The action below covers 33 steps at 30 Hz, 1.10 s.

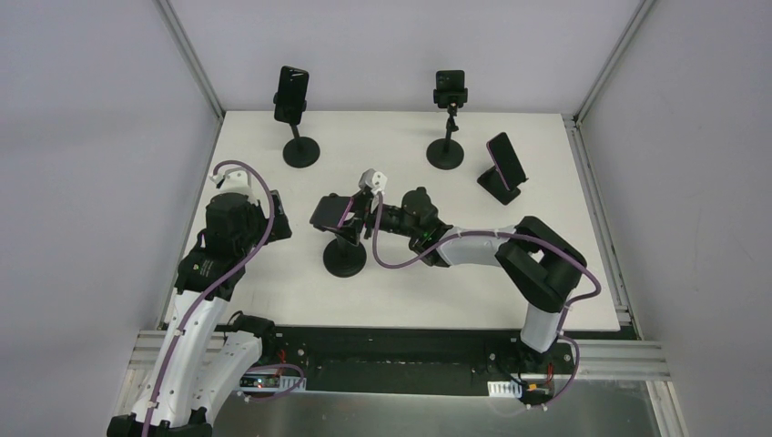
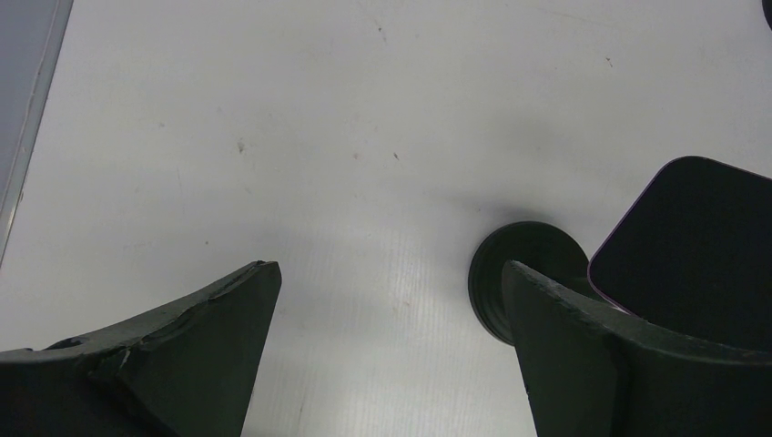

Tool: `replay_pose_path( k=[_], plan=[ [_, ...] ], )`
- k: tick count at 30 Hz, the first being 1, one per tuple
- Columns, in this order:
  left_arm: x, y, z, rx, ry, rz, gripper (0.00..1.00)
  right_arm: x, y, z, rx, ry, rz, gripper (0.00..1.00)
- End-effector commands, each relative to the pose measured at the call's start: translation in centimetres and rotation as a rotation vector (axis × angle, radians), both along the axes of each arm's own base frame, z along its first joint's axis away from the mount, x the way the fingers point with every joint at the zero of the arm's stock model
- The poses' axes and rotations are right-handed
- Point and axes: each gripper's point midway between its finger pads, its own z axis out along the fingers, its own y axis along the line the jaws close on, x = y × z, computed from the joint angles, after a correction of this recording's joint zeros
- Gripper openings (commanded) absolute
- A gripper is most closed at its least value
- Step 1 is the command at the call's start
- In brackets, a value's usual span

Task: Remove the phone from the phone stand
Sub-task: Adjust the phone stand with the phone at the center of the board.

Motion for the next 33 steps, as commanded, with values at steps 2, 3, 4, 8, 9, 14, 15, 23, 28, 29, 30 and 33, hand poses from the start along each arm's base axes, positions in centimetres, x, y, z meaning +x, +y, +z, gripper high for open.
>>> replay_pose_path(
  k=[2, 3, 4, 8, 9, 14, 15, 23, 28, 29, 30, 33],
  plan=[
    [0.2, 0.1, 0.1, 0.012, -0.015, -0.011, 0.98, 0.0, 1.1, 3.8, 0.097, -0.087, 0.031, 0.63],
    [0.3, 0.1, 0.2, 0.012, -0.015, -0.012, 0.98, -0.1, 1.2, 3.8, 0.098, -0.087, 0.035, 0.63],
    [0.3, 0.1, 0.1, 0.012, -0.015, -0.012, 0.98, -0.1, 1.3, 3.9, 0.099, -0.086, 0.038, 0.63],
    [0.3, 0.1, 0.0, 0.011, -0.012, -0.012, 0.98, -0.4, 1.7, 4.3, 0.107, -0.089, 0.051, 0.57],
    [0.3, 0.1, 0.1, 0.012, -0.014, -0.013, 0.98, -0.4, 1.7, 4.4, 0.109, -0.089, 0.052, 0.54],
    [0.3, 0.0, 0.1, 0.01, -0.011, -0.014, 0.98, -0.8, 1.6, 5.0, 0.112, -0.072, 0.061, 0.43],
    [0.3, 0.0, 0.1, 0.01, -0.013, -0.015, 0.98, -0.9, 1.6, 5.1, 0.109, -0.065, 0.059, 0.4],
    [0.3, 0.2, 0.2, 0.014, -0.015, -0.009, 0.98, -0.9, 1.1, 5.3, 0.049, 0.032, 0.016, 0.12],
    [0.3, 0.2, 0.3, 0.014, -0.019, -0.005, 0.98, -0.6, 0.3, 6.7, 0.046, 0.099, -0.045, 0.0],
    [0.3, 0.2, 0.3, 0.014, -0.02, -0.004, 0.98, -0.5, 0.2, 6.6, 0.034, 0.116, -0.054, 0.0],
    [0.3, 0.2, 0.3, 0.014, -0.018, -0.005, 0.98, -0.5, 0.1, 6.8, 0.024, 0.126, -0.06, 0.0],
    [0.4, 0.2, 0.3, 0.011, -0.019, -0.006, 0.98, -0.5, -0.3, 6.8, -0.007, 0.152, -0.076, 0.0]
  ],
)
